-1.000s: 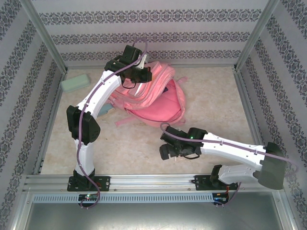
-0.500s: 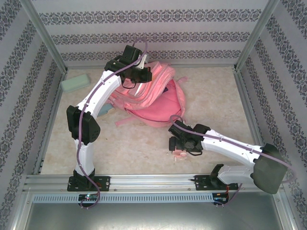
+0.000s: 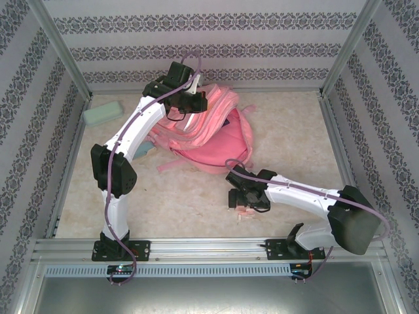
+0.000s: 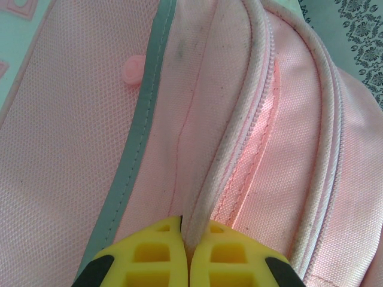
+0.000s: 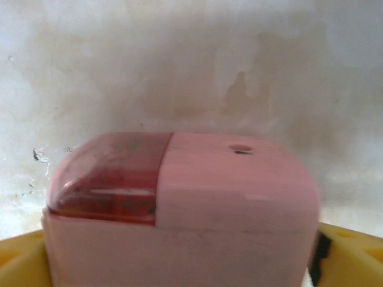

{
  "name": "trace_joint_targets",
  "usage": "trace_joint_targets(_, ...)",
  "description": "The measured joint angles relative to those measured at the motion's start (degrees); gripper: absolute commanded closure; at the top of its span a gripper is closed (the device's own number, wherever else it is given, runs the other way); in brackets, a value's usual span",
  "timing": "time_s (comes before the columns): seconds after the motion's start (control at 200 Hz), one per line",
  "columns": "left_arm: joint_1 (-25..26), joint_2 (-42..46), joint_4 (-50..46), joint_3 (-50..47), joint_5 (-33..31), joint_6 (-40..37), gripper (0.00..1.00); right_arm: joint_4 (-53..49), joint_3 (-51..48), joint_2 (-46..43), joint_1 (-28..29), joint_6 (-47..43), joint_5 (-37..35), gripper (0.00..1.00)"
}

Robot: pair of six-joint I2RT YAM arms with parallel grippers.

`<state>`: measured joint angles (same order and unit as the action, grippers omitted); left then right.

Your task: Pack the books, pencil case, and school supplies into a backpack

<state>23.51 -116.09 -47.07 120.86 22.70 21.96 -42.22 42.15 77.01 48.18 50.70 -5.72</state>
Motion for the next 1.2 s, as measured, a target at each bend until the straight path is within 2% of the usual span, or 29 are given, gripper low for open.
trace_joint_targets(0.155,0.0,0.0,0.0,0.0,0.0,0.0,1.00,-0.1,-0.3,-0.9,-0.1,0.0,-0.1,0.21)
trace_joint_targets(0.405,0.0,0.0,0.0,0.0,0.0,0.0,1.00,-4.0,2.9,-6.4,-0.6,-1.1,-1.2,0.22)
trace_joint_targets(0.62,0.0,0.0,0.0,0.0,0.0,0.0,1.00,-5.8,12.5,-4.9,-6.2,-6.4,-1.5,0.23)
trace_joint_targets(0.864,0.0,0.3,0.0,0.0,0.0,0.2,1.00,-4.2,27.3,6.6,-15.4,-14.7,-0.2,0.23)
trace_joint_targets(1.204,0.0,0.3,0.0,0.0,0.2,1.0,1.00,0.3,43.8,28.7,-20.0,-21.1,4.1,0.22)
